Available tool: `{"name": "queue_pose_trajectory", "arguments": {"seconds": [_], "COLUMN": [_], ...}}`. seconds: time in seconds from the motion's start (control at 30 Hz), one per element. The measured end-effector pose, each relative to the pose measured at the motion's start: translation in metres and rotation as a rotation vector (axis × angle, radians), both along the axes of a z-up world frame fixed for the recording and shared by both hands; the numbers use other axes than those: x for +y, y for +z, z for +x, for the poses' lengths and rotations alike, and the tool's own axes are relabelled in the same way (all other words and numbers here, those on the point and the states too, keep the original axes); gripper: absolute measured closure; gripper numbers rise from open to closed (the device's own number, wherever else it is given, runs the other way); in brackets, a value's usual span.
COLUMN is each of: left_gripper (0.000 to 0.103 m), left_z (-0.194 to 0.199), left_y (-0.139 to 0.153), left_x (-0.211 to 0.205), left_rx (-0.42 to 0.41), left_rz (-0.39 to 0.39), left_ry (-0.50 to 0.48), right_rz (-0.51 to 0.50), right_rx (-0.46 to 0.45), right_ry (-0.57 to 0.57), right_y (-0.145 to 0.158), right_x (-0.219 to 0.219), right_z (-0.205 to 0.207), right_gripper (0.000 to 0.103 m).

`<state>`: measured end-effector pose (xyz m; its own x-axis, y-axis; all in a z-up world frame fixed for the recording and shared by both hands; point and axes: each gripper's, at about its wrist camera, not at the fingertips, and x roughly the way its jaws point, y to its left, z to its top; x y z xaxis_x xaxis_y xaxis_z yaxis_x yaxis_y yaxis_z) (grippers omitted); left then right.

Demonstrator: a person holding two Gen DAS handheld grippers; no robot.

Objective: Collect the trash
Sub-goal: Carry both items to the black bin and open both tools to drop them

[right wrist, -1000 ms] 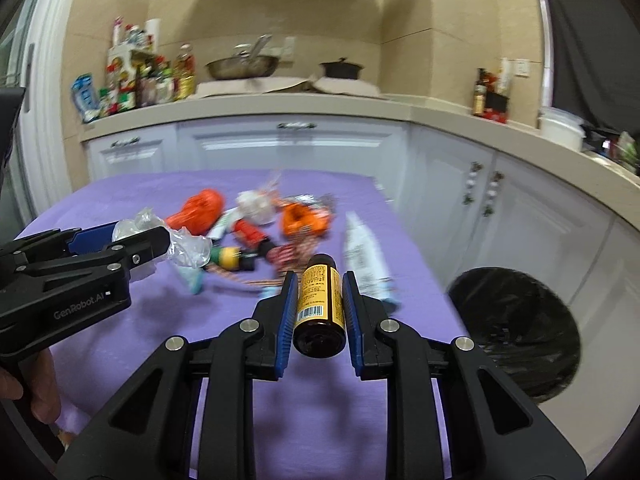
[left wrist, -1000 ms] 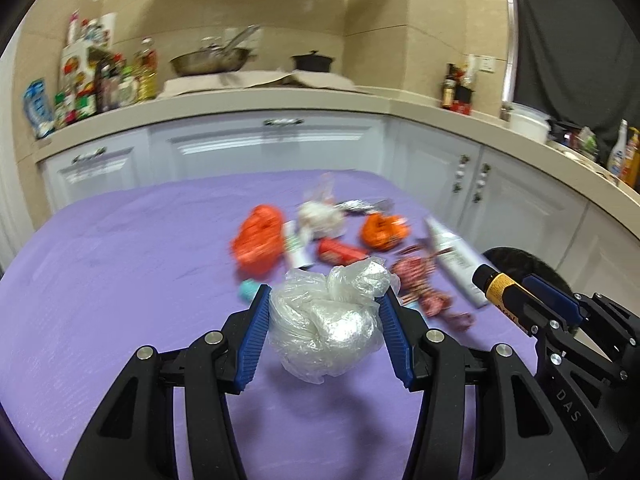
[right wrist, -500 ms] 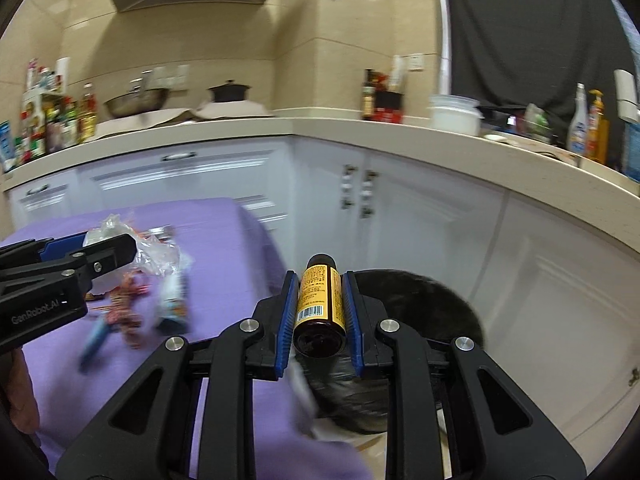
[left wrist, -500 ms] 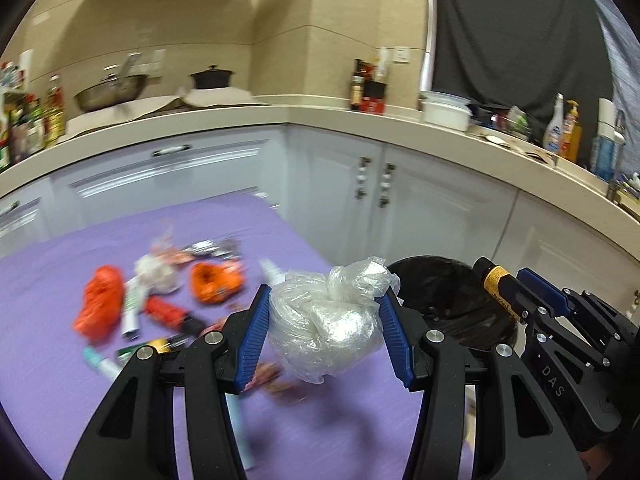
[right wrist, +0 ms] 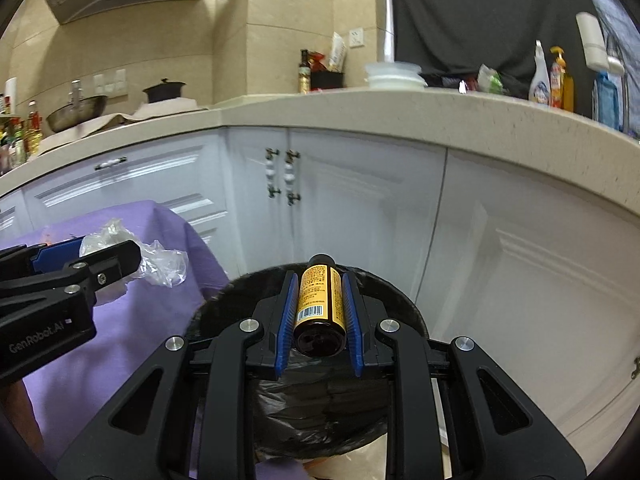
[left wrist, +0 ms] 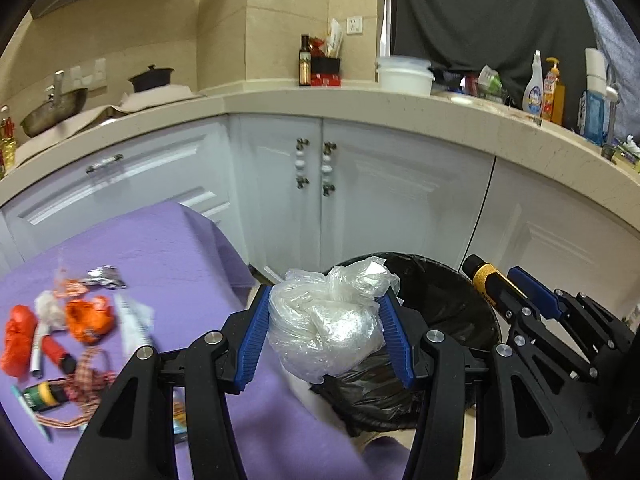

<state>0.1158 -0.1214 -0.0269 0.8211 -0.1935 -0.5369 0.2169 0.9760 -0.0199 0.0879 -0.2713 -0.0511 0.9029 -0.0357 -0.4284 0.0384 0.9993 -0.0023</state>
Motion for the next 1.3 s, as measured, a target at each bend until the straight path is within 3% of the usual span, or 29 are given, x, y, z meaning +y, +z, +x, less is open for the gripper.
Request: {"name": "queue_pose_trajectory", "arguments": {"seconds": [0.47,0.6,0.8,1.07,1.3], "left_gripper": [0.049,0.036,0.027,0.024,0.024], "left_z": [0.038,0.039,0.032,0.016,-0.008], "left_y": [-0.027,-0.027,-0.02,-0.009,0.002], "left_x": [-0.036,-0.035,-0.034,-0.01,0.036], "left_rx": [0.083,0.083,0.044,0.026,0.001], "left_rz": [0.019,0.01,0.019,0.016,0.032], "left_ry": [0.008,0.011,0.015,0.05,0.118], "right_rz": [0.048,0.057,0.064,0.062,0.071], "right_rx": [0.058,0.053,0.039,0.021,0.02], "right_ry": [-0.045,-0.068,-0.089,-0.072,0.009], "right_y": [-0.033,-0.033,-0.026,-0.009,0.003], "right_x": [-0.033,-0.036,-0.039,-0.026,0.011], "right_z": [0.038,0.041,0.034,0.02,0.006], "right_gripper": [0.08,0.064,0.059,0.052,0.05]}}
